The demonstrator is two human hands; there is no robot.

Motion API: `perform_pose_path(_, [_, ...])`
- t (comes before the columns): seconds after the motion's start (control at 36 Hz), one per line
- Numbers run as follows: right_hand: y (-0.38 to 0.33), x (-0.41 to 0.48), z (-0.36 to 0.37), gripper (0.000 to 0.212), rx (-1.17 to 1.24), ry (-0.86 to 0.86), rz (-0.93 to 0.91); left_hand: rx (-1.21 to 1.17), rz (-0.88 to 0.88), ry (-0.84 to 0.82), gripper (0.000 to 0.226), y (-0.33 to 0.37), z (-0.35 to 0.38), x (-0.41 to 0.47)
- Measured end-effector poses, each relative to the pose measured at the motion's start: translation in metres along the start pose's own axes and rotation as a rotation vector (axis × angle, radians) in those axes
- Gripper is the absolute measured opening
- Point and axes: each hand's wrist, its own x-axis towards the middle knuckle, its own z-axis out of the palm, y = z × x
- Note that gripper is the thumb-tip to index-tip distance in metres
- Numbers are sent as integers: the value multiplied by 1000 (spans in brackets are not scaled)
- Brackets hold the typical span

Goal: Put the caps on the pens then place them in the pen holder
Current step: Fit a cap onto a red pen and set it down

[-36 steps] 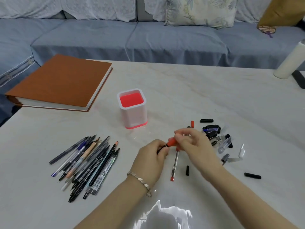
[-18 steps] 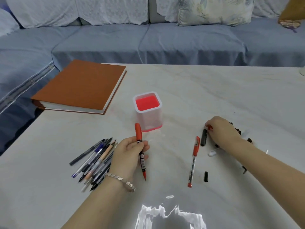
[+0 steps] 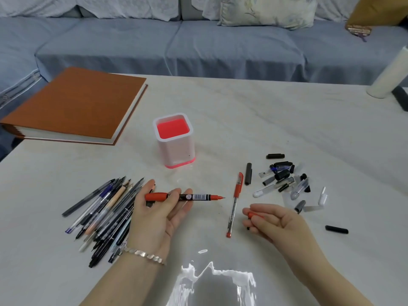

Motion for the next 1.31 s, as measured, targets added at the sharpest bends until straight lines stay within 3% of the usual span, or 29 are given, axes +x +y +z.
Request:
perform_pose_path(0.36, [-26, -31, 25, 17, -2, -13, -247, 93, 151, -159, 38, 1, -6, -21])
perform_pose_path(0.81, [-22, -32, 23, 24, 60, -8, -285, 175, 195, -197, 32, 0, 1, -38])
perform_pose_path(1.03, [-20, -31, 9, 29, -72, -37, -352, 833, 156, -284, 19, 13, -10, -33])
perform_pose_path(1.19, [-20, -31, 4, 34, -247, -79, -433, 1043, 96, -507, 17, 15, -11, -30])
perform_pose_path(1.31, [-20, -24, -5, 29, -565, -168, -538, 1078, 145, -499, 23, 8, -14, -30])
